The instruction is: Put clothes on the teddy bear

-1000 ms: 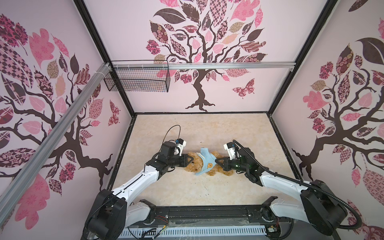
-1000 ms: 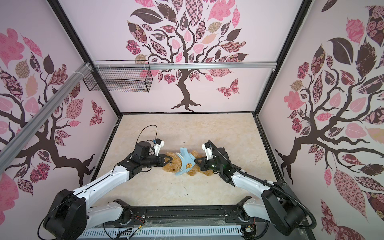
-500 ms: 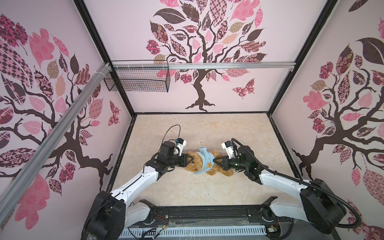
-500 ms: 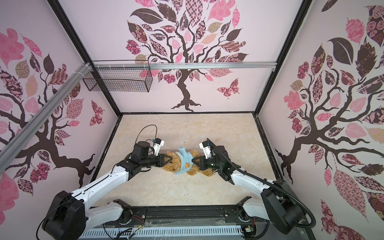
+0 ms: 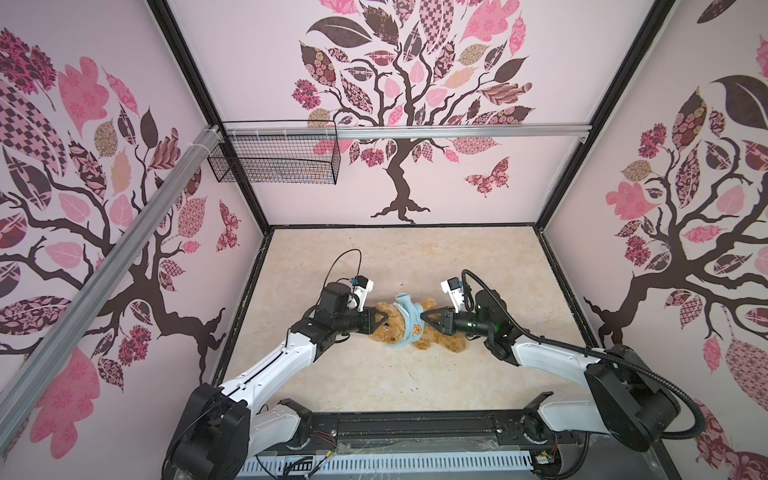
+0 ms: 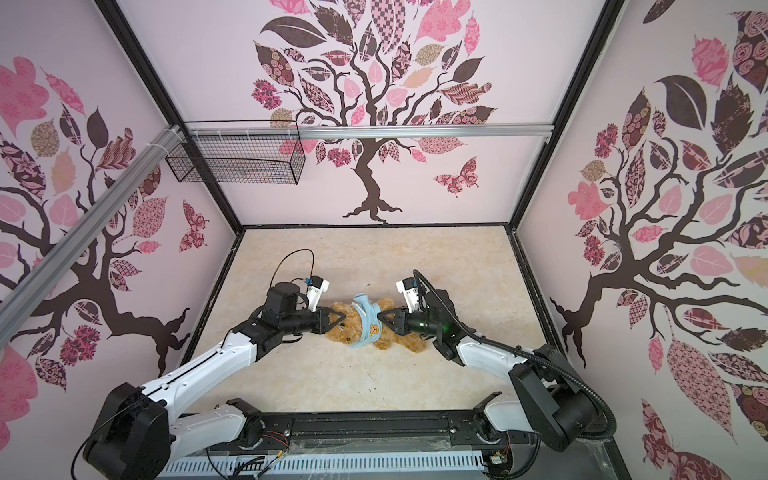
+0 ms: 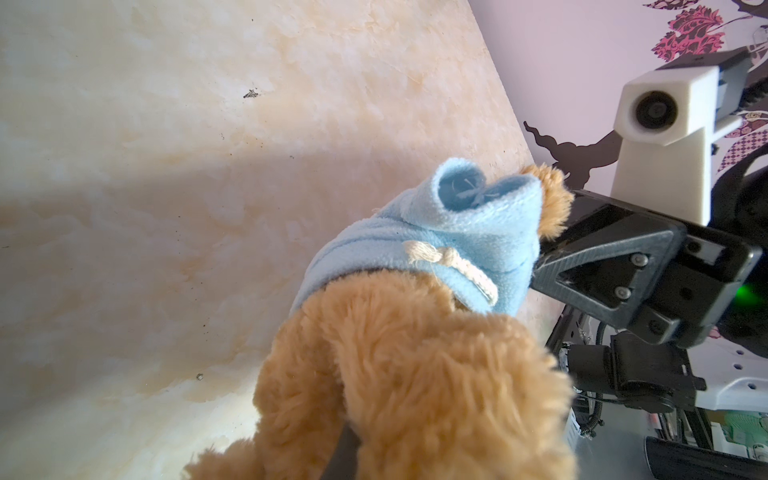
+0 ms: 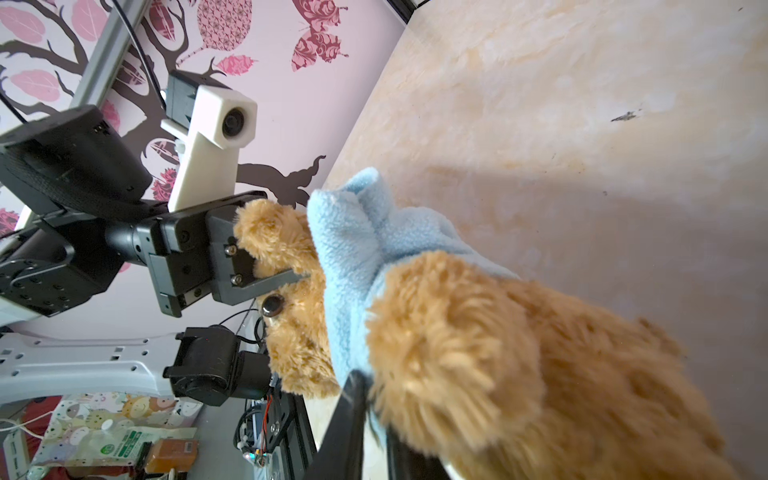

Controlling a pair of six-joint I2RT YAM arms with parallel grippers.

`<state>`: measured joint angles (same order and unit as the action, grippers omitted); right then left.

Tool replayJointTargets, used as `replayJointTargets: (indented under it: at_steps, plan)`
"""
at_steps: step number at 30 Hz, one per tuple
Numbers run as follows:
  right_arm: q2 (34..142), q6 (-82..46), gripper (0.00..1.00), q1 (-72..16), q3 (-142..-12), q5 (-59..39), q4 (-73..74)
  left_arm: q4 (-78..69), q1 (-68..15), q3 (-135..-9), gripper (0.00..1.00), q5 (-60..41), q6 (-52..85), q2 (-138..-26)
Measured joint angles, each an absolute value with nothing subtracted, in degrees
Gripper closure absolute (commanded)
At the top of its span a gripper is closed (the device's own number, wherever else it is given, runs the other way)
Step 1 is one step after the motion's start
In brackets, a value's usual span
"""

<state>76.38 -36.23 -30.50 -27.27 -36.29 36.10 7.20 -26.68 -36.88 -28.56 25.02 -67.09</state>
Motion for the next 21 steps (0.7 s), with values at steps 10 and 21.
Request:
replayJointTargets:
  at_steps: [10,21]
  plan:
    - [76.4,-38.7,1.00,-30.5,-25.4,-31.8,36.6,7.7,-27.0,-36.9,1.00,-27.2,25.3,-66.5]
    - [71.7,-37.9,1.00,-28.2,-24.4,-25.9,30.2,10.3,-27.5,-36.9,1.00,-23.4,22.7,-62.8]
